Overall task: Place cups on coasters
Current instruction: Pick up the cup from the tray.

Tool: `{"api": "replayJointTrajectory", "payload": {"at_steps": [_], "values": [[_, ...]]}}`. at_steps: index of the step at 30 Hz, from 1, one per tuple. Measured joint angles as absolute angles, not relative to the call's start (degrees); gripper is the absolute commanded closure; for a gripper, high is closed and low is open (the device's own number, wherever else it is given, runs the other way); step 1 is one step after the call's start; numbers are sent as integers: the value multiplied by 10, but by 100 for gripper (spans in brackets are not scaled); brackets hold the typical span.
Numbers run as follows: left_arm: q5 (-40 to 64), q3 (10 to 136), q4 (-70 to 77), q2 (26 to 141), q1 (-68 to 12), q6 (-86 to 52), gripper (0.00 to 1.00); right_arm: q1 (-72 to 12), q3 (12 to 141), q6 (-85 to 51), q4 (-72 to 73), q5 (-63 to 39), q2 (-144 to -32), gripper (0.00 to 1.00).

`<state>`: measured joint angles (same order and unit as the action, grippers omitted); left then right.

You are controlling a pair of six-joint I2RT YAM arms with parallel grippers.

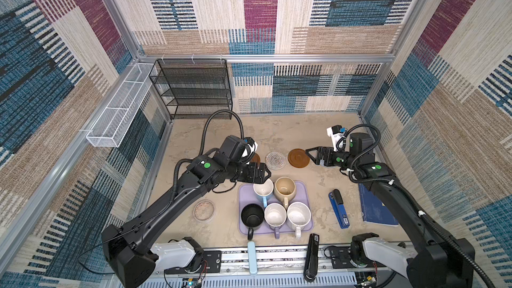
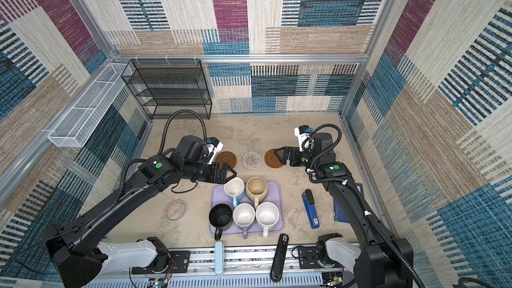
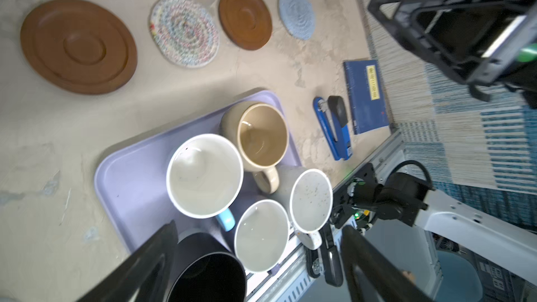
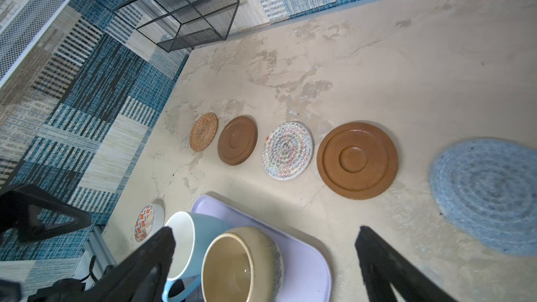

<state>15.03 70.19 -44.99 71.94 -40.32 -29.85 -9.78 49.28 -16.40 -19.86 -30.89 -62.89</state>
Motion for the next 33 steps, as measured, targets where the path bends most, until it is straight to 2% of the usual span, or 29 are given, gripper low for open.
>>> {"api": "replayJointTrajectory", "payload": {"at_steps": [6, 14, 21, 25, 33], "values": [[103, 678, -483, 742, -466, -316, 14, -139, 451, -176, -200, -309, -606, 0], [-1, 677, -498, 811, -550, -358, 19, -153, 420, -189, -191, -302, -602, 0], [-50, 677, -499, 859, -560, -378, 30, -157, 413, -192, -187, -299, -599, 0], [-59, 681, -495, 877, -562, -384, 32, -157, 412, -192, -187, -297, -604, 0], [-74, 670, -490, 886, -565, -401, 43, -158, 408, -192, -187, -297, -602, 0]]}}
